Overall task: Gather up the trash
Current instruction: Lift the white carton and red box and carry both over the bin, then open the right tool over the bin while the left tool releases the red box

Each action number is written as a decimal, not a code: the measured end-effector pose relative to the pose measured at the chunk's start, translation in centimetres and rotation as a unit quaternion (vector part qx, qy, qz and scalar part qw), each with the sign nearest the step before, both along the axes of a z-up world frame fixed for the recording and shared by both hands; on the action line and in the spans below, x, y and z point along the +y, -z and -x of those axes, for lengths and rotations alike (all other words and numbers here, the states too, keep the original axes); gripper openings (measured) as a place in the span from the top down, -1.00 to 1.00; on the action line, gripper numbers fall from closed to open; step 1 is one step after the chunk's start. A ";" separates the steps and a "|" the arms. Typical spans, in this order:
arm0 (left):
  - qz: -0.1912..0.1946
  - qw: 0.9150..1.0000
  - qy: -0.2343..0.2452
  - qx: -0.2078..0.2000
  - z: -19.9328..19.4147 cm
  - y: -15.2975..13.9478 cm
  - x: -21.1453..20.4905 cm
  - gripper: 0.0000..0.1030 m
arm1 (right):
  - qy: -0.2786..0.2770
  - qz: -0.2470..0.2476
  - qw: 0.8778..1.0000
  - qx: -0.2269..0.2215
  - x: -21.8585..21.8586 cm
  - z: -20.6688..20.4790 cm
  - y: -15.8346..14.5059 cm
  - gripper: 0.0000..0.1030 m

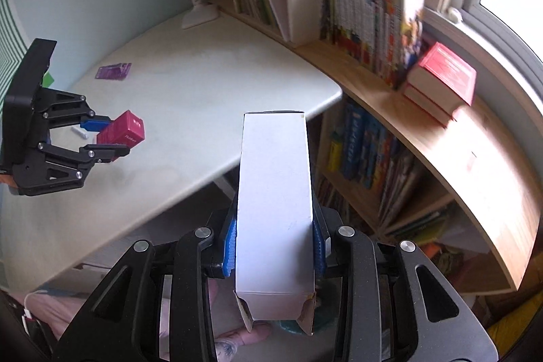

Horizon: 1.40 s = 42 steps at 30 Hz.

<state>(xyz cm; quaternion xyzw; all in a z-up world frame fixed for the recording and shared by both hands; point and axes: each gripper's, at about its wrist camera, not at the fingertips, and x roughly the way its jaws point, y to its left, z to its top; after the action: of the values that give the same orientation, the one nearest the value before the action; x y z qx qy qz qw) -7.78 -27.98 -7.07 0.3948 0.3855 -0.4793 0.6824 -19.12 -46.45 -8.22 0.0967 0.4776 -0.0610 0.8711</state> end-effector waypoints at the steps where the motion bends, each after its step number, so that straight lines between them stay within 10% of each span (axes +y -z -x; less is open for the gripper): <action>1: -0.002 1.000 0.009 0.001 1.4 0.2 -1.0 0.49 | 0.008 -0.004 1.000 0.001 -0.7 1.6 0.3 0.32; 22: -0.127 0.981 0.117 0.092 19.7 15.5 -14.1 0.49 | 0.151 -0.148 0.974 0.081 -7.7 18.7 17.7 0.32; 42: -0.205 0.957 0.139 0.150 21.8 30.9 -18.3 0.49 | 0.215 -0.259 0.936 0.100 -9.9 20.5 33.4 0.32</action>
<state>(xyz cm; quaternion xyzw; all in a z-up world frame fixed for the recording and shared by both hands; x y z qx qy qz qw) -29.61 -46.32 -37.97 0.4997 0.5143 -0.5339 0.4481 -39.63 -56.31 -41.59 0.4129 0.5292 -0.1301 0.7298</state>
